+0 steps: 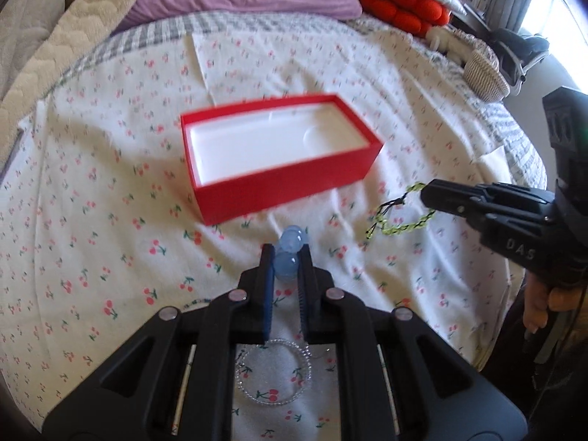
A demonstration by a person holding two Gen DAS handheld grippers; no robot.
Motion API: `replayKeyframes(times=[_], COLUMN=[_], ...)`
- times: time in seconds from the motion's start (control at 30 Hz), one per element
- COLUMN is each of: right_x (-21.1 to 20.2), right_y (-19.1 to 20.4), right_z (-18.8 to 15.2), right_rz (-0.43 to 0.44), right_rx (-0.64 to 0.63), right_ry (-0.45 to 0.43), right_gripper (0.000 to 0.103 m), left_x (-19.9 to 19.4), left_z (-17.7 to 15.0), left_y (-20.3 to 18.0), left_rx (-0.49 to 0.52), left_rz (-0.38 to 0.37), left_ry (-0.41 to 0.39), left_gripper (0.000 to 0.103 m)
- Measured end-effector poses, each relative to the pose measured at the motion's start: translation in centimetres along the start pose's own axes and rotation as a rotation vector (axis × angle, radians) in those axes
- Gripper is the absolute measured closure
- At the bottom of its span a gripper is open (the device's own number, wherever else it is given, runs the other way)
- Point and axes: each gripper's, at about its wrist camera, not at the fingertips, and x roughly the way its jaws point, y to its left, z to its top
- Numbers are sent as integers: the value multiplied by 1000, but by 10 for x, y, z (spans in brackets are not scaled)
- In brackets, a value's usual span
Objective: Organize jewelry
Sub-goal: 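Lift and carry both held bracelets over the red box with both grippers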
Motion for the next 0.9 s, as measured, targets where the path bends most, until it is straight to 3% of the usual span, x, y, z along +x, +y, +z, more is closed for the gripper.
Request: replayKeyframes(times=[0.27, 0.5, 0.6, 0.73, 0.9], right_x=[-16, -19, -17, -5, 30], right_y=[6, 8, 11, 11, 10], right_z=[27, 56, 71, 86, 95], right_rz=[38, 71, 83, 132, 198], right_rx=[-4, 1, -7, -15, 0], right_ry=[-29, -37, -57, -70, -21], right_gripper=[94, 94, 94, 94, 94], left_x=[-17, -19, -14, 1, 34], left_z=[23, 46, 55, 64, 70], left_y=[-4, 0, 4, 16, 25], left_rx=[-11, -13, -16, -54, -78], left_rz=[5, 54, 80, 59, 28], left_ry=[-54, -86, -104, -125, -79], left_gripper=[90, 90, 90, 90, 90])
